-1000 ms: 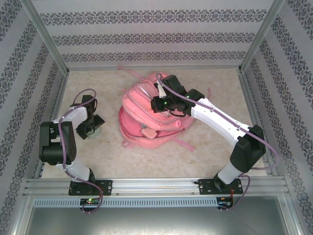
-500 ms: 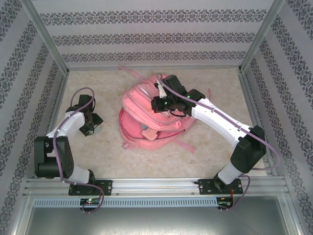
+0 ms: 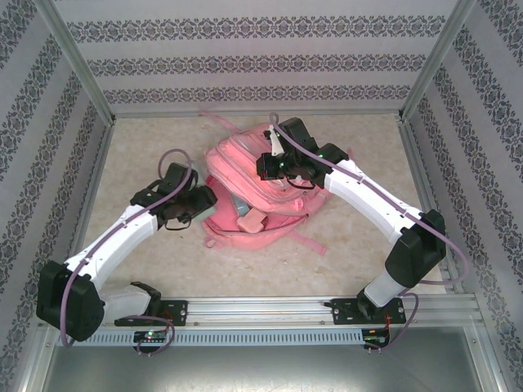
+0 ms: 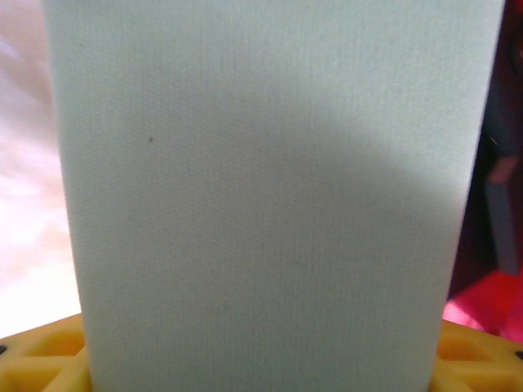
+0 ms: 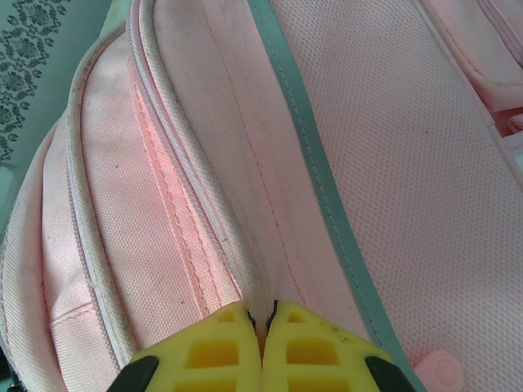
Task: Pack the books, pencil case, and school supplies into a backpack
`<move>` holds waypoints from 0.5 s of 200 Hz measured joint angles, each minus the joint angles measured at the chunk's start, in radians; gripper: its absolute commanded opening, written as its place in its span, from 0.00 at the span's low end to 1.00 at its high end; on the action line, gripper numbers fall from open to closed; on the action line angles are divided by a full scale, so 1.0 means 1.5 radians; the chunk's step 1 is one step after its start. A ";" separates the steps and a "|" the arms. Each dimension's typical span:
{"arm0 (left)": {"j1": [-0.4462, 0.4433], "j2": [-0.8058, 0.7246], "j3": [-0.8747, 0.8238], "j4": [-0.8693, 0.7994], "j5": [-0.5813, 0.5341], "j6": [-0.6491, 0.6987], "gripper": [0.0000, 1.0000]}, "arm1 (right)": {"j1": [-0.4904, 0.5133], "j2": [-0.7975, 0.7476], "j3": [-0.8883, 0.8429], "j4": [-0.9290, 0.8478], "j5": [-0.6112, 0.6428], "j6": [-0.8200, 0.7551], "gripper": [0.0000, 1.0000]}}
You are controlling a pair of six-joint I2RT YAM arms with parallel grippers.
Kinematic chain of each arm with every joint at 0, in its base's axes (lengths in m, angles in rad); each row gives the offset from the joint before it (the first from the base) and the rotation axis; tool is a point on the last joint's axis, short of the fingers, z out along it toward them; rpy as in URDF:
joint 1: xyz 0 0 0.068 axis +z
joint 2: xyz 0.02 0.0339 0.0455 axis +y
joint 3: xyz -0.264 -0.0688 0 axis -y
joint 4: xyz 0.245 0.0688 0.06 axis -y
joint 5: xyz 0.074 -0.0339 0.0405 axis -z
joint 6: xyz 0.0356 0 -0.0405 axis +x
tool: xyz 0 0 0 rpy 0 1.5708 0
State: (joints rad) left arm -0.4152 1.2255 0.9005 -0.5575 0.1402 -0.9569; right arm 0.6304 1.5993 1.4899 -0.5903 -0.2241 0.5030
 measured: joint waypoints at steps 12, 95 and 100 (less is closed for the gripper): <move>-0.028 0.019 0.000 0.025 0.004 -0.020 0.64 | 0.000 0.000 0.000 0.000 -0.002 0.000 0.00; -0.091 0.164 0.000 0.061 -0.011 -0.131 0.65 | 0.000 0.000 -0.001 0.000 -0.001 0.003 0.00; -0.094 0.165 0.000 0.060 -0.012 -0.134 0.69 | 0.000 0.000 -0.001 0.000 -0.001 0.003 0.00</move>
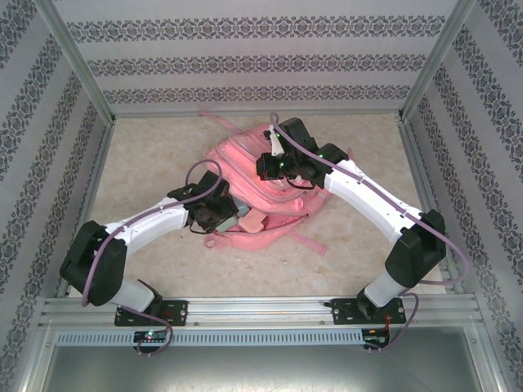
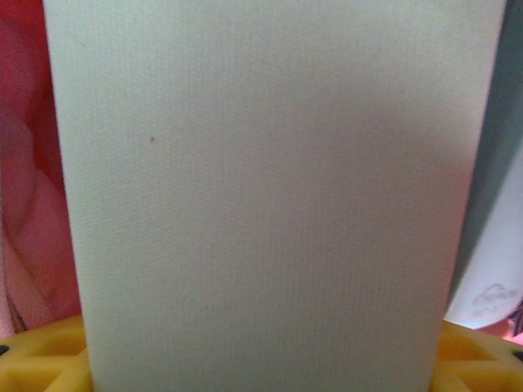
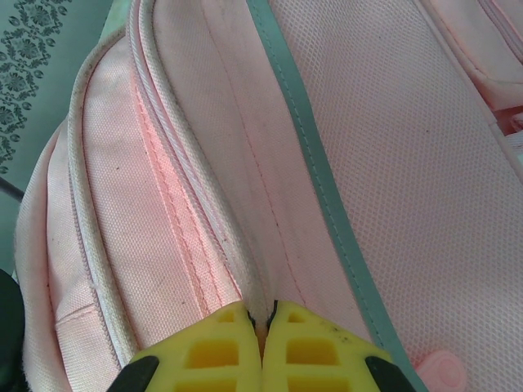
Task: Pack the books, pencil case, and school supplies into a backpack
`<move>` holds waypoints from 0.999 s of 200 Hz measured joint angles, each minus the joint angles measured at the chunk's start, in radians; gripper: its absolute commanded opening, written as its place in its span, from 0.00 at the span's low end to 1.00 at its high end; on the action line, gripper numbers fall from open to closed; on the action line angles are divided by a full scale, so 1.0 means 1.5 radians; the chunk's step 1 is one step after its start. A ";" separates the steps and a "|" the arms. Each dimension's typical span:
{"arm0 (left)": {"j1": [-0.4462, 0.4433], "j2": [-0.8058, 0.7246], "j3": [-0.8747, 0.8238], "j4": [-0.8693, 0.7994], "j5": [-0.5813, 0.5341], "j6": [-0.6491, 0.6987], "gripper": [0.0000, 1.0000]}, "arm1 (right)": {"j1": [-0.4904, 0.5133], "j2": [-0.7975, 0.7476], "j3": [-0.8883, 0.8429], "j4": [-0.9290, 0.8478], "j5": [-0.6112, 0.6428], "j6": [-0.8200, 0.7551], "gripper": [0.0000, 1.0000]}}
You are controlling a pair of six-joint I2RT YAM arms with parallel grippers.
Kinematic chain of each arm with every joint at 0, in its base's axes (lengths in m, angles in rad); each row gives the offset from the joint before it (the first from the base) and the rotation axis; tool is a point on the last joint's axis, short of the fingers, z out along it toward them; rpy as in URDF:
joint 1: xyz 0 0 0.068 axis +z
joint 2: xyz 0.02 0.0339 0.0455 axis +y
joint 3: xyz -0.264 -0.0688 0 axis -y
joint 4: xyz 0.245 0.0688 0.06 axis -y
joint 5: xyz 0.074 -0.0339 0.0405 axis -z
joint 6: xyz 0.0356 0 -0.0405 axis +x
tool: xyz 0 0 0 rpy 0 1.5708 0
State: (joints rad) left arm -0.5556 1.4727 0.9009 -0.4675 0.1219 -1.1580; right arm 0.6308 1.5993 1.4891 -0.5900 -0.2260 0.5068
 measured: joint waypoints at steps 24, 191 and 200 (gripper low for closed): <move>-0.004 0.010 0.010 -0.011 -0.004 -0.012 0.86 | 0.000 0.000 0.000 0.000 0.000 0.000 0.00; 0.040 0.016 0.165 -0.226 -0.094 0.172 0.38 | 0.000 0.000 0.000 0.000 0.001 -0.001 0.00; 0.040 0.030 0.157 -0.217 -0.089 0.174 0.37 | 0.000 0.000 0.000 0.001 0.001 -0.001 0.00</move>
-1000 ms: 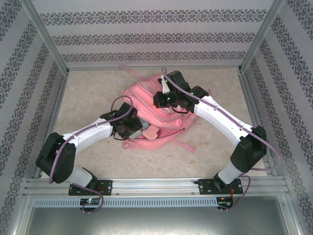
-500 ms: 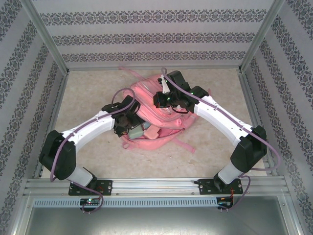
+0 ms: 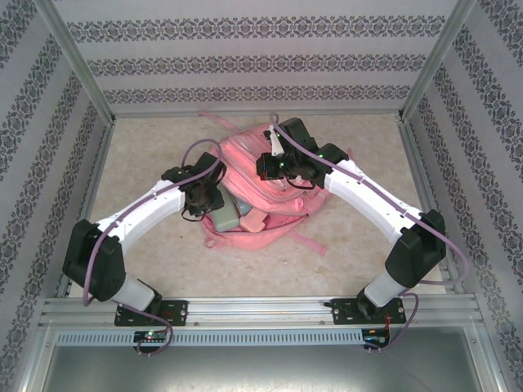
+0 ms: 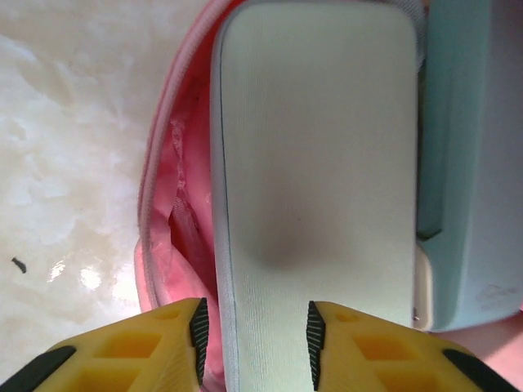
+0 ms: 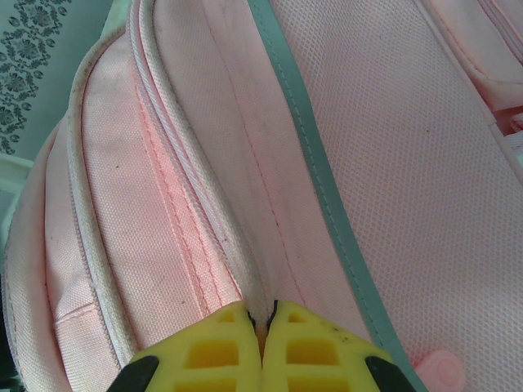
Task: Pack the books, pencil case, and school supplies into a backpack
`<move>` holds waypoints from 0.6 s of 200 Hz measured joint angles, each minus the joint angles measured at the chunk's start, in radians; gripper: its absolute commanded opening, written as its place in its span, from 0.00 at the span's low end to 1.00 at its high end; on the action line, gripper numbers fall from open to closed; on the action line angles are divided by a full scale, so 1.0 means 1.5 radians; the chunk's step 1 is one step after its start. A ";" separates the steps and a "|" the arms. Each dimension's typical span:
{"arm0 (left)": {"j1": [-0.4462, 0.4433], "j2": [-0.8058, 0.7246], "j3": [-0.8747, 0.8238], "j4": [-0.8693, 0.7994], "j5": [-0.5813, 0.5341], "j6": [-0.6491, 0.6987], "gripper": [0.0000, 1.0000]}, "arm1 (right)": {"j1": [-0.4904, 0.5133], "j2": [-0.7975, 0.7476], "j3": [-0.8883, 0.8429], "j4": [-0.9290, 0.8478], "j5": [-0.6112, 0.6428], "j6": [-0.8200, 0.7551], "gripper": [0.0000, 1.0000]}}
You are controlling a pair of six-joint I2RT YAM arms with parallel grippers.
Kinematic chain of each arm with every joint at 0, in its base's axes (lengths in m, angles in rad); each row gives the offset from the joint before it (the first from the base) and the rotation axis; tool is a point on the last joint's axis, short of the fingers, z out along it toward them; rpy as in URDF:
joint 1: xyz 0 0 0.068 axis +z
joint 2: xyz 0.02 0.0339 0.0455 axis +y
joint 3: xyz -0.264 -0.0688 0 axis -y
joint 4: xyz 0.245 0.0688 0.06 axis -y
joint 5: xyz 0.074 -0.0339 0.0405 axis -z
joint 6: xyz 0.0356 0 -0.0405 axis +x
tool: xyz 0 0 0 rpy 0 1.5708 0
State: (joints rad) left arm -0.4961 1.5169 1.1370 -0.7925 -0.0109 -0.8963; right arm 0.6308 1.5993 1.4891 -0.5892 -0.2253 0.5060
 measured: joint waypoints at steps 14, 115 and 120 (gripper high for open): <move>0.000 0.023 -0.021 0.022 0.013 -0.001 0.35 | 0.000 0.000 0.000 0.000 0.000 0.000 0.00; -0.044 0.037 -0.070 0.195 0.078 -0.094 0.43 | -0.013 0.000 0.000 -0.008 -0.001 -0.010 0.00; -0.044 0.037 -0.070 0.194 0.077 -0.094 0.45 | -0.014 0.000 0.000 -0.008 -0.001 -0.010 0.00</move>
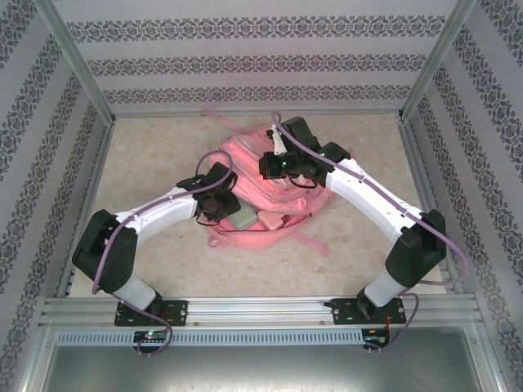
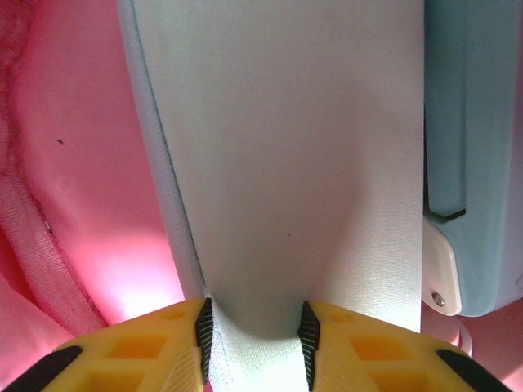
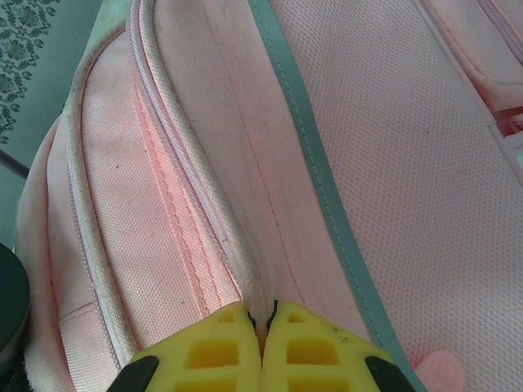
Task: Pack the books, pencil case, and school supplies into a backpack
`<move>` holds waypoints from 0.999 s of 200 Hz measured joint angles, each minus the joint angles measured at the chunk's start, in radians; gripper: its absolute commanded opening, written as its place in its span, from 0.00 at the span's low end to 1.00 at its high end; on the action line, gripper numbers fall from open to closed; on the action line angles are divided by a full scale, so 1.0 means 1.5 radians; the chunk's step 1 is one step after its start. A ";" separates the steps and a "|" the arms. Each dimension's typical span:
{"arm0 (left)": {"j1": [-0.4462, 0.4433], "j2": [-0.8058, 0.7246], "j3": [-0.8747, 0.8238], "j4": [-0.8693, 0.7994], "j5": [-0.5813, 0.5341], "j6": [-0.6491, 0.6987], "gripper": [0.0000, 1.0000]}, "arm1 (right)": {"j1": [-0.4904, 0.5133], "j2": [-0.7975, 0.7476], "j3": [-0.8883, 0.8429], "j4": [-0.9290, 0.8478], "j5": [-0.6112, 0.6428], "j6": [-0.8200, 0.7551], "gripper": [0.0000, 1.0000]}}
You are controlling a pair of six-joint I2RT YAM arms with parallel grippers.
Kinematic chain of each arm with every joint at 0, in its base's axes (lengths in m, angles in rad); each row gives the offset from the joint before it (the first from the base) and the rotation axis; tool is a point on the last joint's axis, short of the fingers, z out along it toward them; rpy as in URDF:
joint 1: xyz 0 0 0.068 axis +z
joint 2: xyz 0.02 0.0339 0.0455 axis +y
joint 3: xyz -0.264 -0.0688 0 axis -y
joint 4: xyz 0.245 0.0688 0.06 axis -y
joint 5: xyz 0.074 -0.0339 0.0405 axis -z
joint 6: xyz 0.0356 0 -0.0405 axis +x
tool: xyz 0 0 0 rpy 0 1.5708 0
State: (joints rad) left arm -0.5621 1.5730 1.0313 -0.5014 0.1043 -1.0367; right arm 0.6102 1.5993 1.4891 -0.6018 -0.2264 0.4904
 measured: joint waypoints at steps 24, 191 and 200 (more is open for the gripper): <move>0.000 -0.008 0.006 -0.035 -0.018 0.015 0.54 | 0.000 0.000 0.000 -0.001 0.000 -0.003 0.06; 0.209 0.025 0.291 -0.251 -0.076 0.255 0.63 | 0.090 -0.202 -0.364 0.056 0.059 0.126 0.27; 0.209 0.074 0.333 -0.238 -0.056 0.276 0.60 | 0.096 -0.204 -0.378 0.060 0.065 0.137 0.26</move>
State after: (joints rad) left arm -0.2485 1.6836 1.5311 -0.8581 0.0204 -0.6228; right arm 0.7544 1.2930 0.9218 -0.5121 -0.1291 0.6964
